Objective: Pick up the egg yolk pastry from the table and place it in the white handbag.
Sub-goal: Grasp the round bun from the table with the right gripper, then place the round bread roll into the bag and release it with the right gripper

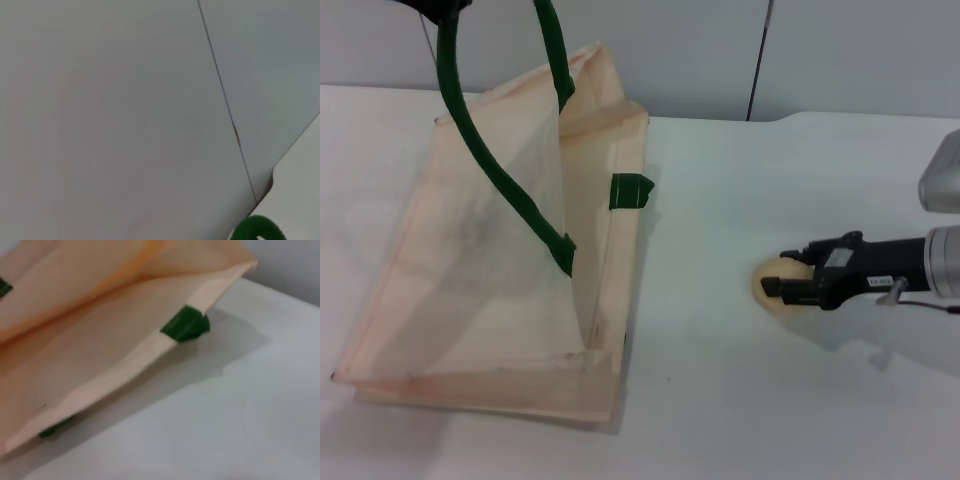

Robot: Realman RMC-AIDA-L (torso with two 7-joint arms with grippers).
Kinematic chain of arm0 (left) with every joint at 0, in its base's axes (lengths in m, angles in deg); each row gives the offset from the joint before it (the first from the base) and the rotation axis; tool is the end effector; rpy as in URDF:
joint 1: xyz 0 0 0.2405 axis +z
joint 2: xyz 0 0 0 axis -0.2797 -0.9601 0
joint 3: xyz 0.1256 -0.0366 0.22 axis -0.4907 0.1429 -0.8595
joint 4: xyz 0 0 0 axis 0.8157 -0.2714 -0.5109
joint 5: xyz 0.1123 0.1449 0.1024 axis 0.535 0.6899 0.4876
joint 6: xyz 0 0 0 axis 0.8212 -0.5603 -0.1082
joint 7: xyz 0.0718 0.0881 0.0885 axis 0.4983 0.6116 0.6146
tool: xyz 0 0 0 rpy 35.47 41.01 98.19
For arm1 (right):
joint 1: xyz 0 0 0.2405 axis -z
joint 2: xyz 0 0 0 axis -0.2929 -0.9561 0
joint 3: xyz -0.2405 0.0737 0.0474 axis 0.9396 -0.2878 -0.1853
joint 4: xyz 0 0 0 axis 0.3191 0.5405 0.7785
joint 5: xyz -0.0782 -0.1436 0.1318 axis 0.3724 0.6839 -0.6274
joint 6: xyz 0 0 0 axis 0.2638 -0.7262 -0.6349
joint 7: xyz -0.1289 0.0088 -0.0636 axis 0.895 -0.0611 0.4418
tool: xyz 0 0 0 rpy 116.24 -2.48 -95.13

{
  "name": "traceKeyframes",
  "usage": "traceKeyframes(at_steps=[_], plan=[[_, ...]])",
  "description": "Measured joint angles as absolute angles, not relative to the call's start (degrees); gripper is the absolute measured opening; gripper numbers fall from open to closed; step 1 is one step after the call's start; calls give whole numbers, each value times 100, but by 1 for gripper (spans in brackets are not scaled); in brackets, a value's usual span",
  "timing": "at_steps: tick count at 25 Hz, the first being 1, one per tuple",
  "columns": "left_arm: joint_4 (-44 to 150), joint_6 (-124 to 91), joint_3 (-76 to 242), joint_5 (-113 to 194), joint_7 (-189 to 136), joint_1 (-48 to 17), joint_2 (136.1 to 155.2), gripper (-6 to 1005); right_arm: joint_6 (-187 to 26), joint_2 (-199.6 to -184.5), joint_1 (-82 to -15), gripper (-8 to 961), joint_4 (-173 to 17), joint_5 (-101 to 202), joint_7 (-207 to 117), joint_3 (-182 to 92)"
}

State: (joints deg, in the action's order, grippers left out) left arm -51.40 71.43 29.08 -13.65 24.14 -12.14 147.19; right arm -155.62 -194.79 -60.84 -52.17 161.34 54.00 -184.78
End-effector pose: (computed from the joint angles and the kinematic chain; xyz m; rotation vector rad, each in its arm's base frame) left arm -0.1232 0.3701 0.1533 -2.2381 -0.3179 -0.0727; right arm 0.2617 0.3846 -0.0414 -2.7609 0.6687 0.1840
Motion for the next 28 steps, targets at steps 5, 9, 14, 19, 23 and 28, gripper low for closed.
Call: traceKeyframes(at_steps=[5, 9, 14, 19, 23, 28], plan=[[-5133, 7143, 2908, -1367, 2428, -1231, 14719, 103, -15839, -19518, -6096, 513, -4862, 15983, 5382, -18496], [-5122, 7143, 2908, -1367, 2429, -1247, 14719, 103, -15935, -19526, -6106, 499, -4761, 15793, 5406, -18435], [-5119, 7142, 2908, -1369, 2450, -1223, 14719, 102, -15994, -19525, -6077, 488, -4689, 15744, 5407, -18464], [-5112, 7135, 2908, -1369, 2453, -1255, 14719, 102, -16365, -19524, -6110, 489, -4429, 15347, 5422, -18307], [-5126, 7128, 2908, -1389, 2459, -1267, 14719, 102, -16446, -19530, -6133, 481, -4287, 14752, 5453, -17868], [-5135, 7117, 2907, -1406, 2448, -1354, 14714, 103, -16396, -19537, -6294, 474, -4266, 13850, 5616, -16949]])
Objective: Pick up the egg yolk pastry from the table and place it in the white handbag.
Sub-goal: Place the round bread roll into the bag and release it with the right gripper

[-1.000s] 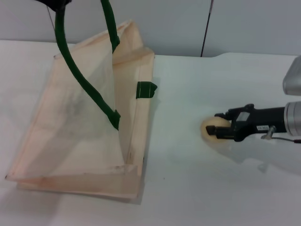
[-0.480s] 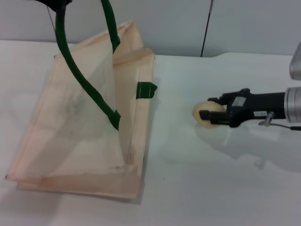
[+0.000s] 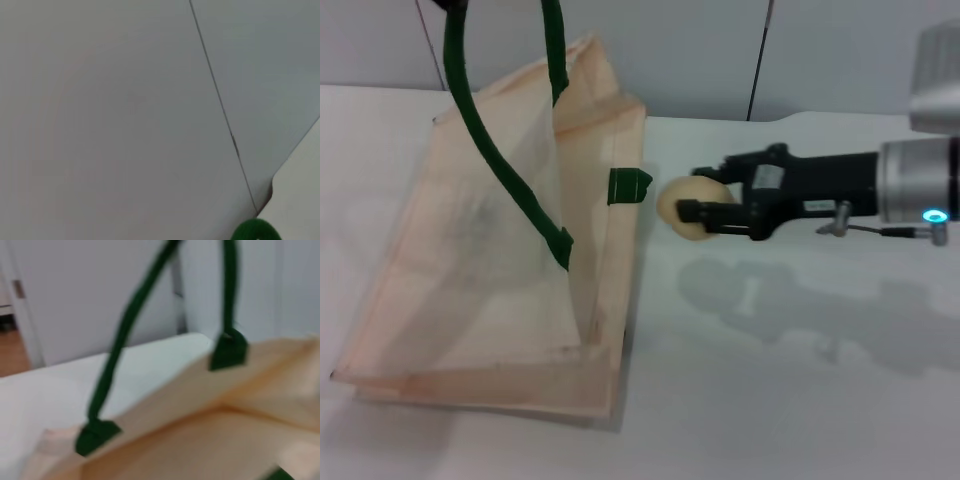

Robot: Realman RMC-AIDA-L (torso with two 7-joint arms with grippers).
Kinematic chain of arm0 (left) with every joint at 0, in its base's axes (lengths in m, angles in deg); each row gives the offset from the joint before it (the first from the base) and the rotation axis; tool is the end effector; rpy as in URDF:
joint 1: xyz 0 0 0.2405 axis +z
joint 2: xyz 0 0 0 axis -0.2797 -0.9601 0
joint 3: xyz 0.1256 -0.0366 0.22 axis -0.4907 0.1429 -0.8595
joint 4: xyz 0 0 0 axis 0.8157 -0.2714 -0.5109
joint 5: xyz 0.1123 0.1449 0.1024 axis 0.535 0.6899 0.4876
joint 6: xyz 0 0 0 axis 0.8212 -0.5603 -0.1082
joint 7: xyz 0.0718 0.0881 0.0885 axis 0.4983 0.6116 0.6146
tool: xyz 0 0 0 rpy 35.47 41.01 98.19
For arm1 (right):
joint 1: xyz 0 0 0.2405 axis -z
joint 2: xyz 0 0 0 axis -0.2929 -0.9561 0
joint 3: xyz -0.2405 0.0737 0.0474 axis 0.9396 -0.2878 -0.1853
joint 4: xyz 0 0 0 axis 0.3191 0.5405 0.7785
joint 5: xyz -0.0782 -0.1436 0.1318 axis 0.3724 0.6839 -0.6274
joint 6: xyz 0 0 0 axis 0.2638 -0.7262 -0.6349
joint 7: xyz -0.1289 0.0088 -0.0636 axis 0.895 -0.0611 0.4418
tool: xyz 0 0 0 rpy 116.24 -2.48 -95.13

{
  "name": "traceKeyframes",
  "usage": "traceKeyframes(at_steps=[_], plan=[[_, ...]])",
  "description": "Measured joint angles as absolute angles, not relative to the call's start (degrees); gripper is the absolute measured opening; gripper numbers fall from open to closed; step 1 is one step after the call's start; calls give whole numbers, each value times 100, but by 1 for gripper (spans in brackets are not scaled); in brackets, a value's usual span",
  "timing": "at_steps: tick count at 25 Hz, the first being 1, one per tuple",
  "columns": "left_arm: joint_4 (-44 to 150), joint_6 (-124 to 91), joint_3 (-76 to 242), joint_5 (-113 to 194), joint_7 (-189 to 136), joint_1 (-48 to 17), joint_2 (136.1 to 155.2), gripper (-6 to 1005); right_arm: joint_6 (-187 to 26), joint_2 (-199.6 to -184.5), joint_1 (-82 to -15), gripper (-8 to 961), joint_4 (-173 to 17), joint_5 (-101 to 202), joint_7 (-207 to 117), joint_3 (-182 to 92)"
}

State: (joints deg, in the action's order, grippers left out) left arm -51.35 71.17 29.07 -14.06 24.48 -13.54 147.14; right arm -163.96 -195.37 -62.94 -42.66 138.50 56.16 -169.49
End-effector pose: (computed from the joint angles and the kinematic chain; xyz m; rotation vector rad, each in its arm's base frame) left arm -0.1131 0.3733 0.1535 -2.2431 -0.2812 -0.0917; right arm 0.1667 0.3967 -0.0364 -2.8838 0.3181 0.5581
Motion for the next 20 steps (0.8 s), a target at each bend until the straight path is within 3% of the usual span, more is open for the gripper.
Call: traceKeyframes(at_steps=[9, 20], plan=[[-5152, 7132, 2835, -1507, 2409, -1641, 14722, 103, -15697, -19572, -6822, 469, -4352, 12630, 6031, -15532], [-5302, 7136, 2655, -1695, 2372, -1669, 14724, 118, -15135, -19564, -6996, 461, -4728, 11796, 6759, -14911]])
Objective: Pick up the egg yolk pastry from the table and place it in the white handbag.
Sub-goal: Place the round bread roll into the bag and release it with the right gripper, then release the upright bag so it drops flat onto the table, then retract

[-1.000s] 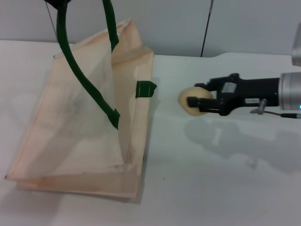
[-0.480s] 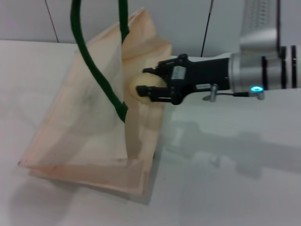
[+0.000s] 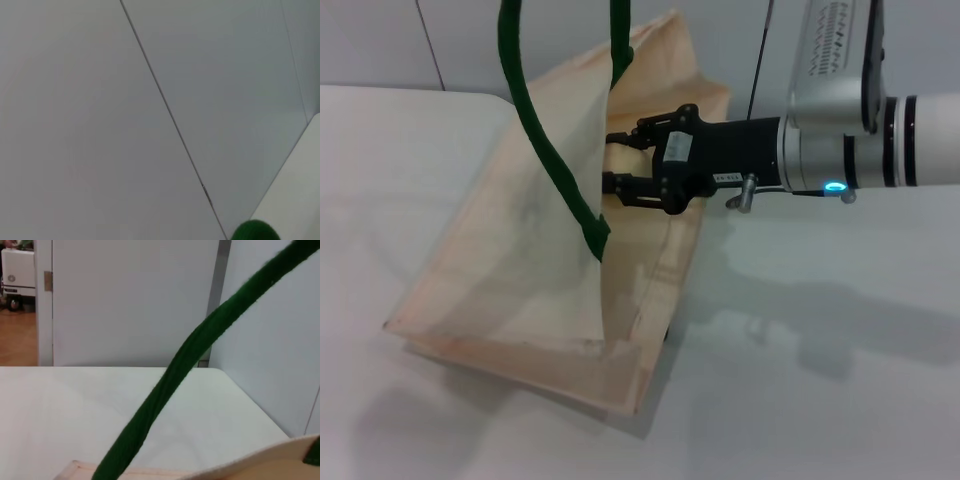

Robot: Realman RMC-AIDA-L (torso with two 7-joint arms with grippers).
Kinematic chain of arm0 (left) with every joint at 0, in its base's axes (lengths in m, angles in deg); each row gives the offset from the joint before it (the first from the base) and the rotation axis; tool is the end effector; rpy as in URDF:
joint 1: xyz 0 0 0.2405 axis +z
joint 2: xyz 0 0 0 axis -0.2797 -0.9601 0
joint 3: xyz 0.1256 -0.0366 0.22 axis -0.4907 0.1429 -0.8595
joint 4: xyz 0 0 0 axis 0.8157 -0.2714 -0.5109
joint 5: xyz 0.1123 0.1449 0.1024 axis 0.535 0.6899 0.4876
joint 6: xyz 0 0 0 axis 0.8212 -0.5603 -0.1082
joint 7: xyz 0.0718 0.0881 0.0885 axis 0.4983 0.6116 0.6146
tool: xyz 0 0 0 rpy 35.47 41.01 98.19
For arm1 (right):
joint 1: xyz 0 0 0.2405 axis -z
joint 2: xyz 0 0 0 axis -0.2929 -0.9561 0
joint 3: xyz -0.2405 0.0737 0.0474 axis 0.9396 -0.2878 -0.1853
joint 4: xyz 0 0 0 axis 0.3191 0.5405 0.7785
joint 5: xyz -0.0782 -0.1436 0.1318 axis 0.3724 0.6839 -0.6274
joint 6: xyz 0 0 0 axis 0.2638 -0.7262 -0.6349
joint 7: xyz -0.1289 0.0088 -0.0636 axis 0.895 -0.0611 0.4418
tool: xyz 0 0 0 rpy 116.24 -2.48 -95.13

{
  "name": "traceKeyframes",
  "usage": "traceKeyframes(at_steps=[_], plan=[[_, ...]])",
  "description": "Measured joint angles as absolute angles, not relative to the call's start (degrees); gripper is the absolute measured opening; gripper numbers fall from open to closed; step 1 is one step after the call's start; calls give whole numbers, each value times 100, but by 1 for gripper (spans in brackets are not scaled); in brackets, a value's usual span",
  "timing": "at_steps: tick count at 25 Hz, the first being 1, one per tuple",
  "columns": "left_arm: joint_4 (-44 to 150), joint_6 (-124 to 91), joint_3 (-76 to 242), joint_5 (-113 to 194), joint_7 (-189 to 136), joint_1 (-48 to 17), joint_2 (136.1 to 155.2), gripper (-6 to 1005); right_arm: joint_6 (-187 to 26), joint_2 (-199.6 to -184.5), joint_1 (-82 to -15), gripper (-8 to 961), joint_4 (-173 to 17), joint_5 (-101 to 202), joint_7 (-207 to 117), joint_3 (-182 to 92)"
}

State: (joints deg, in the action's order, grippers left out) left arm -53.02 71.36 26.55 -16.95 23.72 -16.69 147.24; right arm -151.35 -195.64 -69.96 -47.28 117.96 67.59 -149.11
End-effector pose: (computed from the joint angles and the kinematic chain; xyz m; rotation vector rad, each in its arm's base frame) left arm -0.0751 0.3718 0.1433 -2.3028 -0.1651 -0.1689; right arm 0.1127 0.4097 -0.0755 -2.8595 -0.0083 0.5617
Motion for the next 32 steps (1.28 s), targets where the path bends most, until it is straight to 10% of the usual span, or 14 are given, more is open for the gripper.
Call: traceKeyframes(at_steps=[12, 27, 32], plan=[[-5285, 7135, 2628, -1712, 2371, -1619, 14729, 142, -14830, -19561, -7109, 457, -5024, 11619, 6787, -14850], [-5260, 7130, 2657, -1692, 2373, -1584, 14728, 171, -14685, -19540, -7212, 749, -5151, 11624, 6636, -14698], [-5255, 7104, 2687, -1658, 2399, -1453, 14723, 181, -14758, -19311, -6913, 787, -5006, 11658, 6319, -15017]])
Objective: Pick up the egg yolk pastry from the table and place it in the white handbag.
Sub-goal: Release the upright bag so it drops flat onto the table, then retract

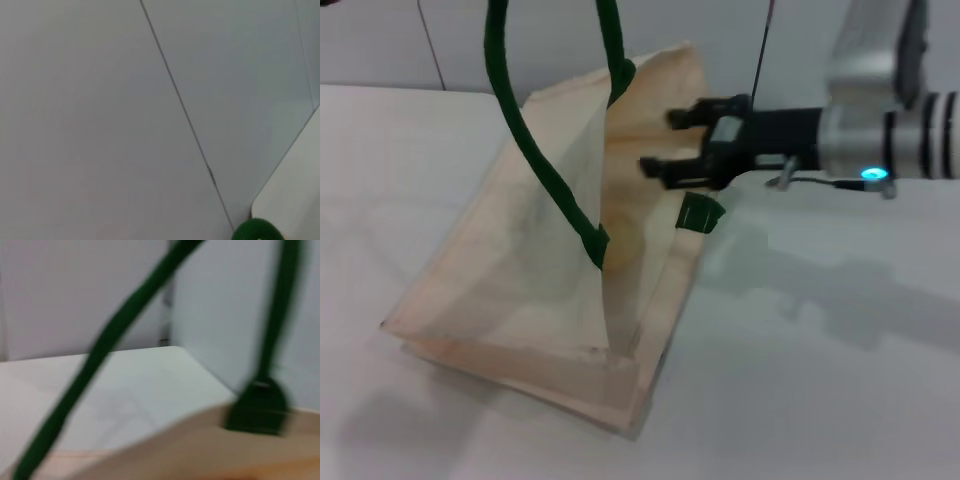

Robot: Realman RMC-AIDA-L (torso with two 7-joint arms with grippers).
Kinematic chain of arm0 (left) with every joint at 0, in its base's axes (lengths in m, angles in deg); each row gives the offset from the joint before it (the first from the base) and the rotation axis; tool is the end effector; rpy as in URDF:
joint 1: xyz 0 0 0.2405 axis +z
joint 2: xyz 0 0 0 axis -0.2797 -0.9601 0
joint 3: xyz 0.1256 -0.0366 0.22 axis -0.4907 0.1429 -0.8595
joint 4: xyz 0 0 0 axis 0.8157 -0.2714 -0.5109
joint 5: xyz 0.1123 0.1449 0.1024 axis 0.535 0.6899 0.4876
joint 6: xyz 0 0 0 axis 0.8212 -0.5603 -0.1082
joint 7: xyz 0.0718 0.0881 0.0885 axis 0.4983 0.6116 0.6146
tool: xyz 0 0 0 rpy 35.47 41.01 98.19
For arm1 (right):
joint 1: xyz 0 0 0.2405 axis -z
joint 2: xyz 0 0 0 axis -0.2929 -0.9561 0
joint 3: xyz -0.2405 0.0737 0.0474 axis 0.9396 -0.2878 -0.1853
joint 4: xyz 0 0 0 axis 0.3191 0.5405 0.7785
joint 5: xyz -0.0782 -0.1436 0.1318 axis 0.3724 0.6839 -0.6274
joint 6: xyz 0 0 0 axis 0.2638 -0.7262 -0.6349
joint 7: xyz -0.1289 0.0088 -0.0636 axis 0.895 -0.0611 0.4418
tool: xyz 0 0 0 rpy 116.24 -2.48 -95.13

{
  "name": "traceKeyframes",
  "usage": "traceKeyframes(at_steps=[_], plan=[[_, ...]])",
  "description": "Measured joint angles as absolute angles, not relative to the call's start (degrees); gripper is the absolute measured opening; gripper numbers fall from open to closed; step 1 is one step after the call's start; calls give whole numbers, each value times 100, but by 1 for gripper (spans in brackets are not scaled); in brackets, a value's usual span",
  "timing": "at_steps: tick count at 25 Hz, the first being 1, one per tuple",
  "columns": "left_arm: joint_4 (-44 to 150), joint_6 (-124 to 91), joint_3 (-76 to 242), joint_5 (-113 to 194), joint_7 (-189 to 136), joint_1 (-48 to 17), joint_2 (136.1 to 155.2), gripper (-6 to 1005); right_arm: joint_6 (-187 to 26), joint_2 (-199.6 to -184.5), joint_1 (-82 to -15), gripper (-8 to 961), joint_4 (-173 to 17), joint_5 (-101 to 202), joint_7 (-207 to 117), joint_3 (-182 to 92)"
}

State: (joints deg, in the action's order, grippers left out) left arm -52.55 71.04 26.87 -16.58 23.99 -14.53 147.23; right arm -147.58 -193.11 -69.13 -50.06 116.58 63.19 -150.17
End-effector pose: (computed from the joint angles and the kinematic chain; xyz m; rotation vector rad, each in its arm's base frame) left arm -0.0918 0.3705 0.1445 -2.2893 -0.2149 -0.1442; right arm 0.1401 0.4276 -0.0566 -2.7669 0.2126 0.5137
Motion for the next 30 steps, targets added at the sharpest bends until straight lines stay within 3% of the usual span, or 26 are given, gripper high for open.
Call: traceKeyframes(at_steps=[3, 15, 24, 30], plan=[[-5259, 7105, 2752, -1671, 2403, -1443, 14722, 187, -14850, -19207, -6626, 787, -4794, 11660, 6253, -15227], [-5222, 7098, 2907, -1749, 2369, -1438, 14728, 211, -14804, -19122, -6361, 788, -4681, 11674, 6193, -15552], [-5108, 7119, 3108, -1762, 2384, -1381, 14728, 398, -14569, -18915, -6141, 786, -4589, 12007, 5843, -15828], [-4950, 7100, 3213, -1785, 2389, -1361, 14732, 485, -14660, -18886, -5831, 781, -4280, 12049, 5842, -16136]])
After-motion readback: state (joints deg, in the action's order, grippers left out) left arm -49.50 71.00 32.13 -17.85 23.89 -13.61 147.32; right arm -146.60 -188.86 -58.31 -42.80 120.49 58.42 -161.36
